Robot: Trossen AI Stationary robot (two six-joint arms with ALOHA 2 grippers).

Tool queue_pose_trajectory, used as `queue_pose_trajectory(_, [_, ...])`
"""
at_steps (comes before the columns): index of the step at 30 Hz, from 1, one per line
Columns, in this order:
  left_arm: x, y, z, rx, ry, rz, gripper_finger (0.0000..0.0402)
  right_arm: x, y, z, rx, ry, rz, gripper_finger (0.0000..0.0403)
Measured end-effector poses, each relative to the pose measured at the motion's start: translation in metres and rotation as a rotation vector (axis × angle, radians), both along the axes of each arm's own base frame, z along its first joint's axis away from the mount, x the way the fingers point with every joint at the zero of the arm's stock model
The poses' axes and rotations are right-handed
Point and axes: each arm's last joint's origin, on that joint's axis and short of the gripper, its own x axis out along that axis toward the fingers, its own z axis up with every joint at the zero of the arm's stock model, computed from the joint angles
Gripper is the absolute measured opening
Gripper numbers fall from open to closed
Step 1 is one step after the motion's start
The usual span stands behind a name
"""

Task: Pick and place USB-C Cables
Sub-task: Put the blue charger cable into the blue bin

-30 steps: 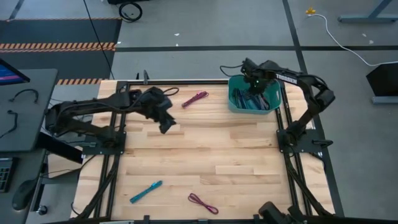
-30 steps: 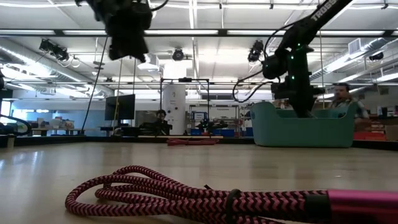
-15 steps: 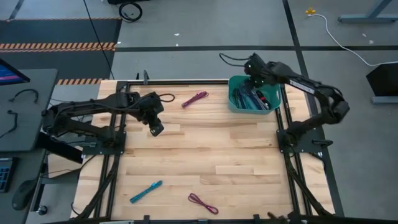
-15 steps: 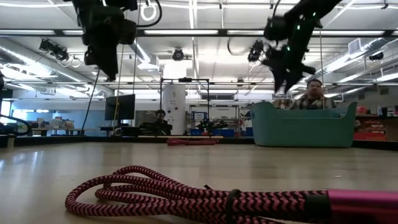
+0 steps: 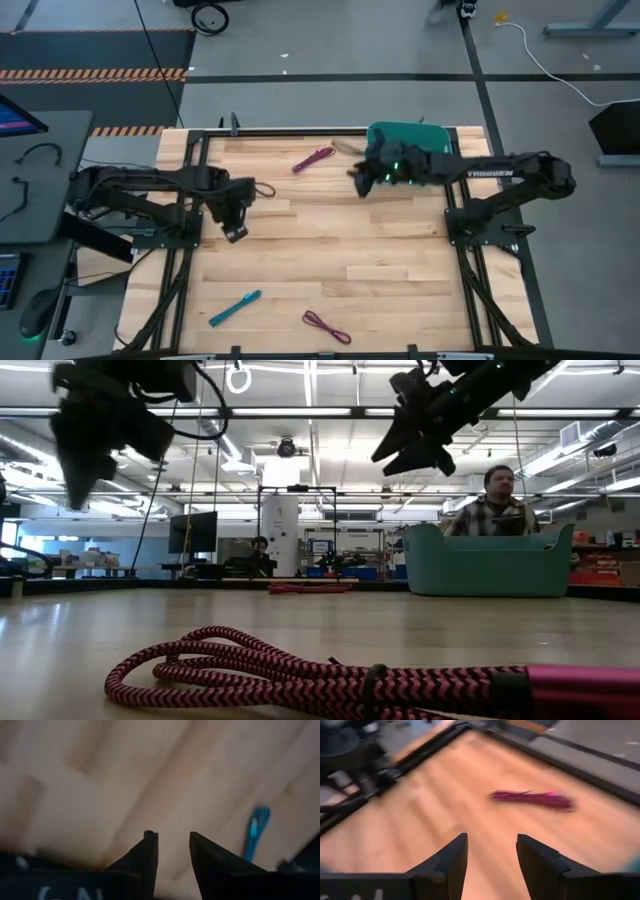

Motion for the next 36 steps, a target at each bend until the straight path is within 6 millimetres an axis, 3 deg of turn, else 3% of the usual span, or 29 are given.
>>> queue_pose_trajectory(6, [-0.005, -0.037, 0.001, -0.129, 0.090, 0.008, 0.0117, 0.015, 0.030, -0.027, -0.002, -0.056, 0.058, 0.0174])
queue_pose_trajectory(13, [-0.012, -0.086, 0.002, -0.192, 0.133, 0.038, 0.0122, 0.017, 0.033, -0.035, 0.009, -0.050, 0.002, 0.0174])
queue_pose_trajectory(21, [-0.008, -0.147, 0.003, -0.255, -0.104, -0.103, 0.0218, 0.016, 0.033, -0.034, -0.017, -0.045, 0.018, 0.0174])
queue_pose_trajectory(27, [-0.012, -0.189, -0.030, -0.098, -0.092, -0.220, 0.0257, 0.016, 0.034, -0.035, -0.015, -0.035, 0.021, 0.0174])
queue_pose_trajectory(36, [-0.002, -0.216, -0.081, 0.049, -0.056, -0.131, 0.0227, 0.016, 0.034, -0.035, -0.030, -0.027, 0.043, 0.0174])
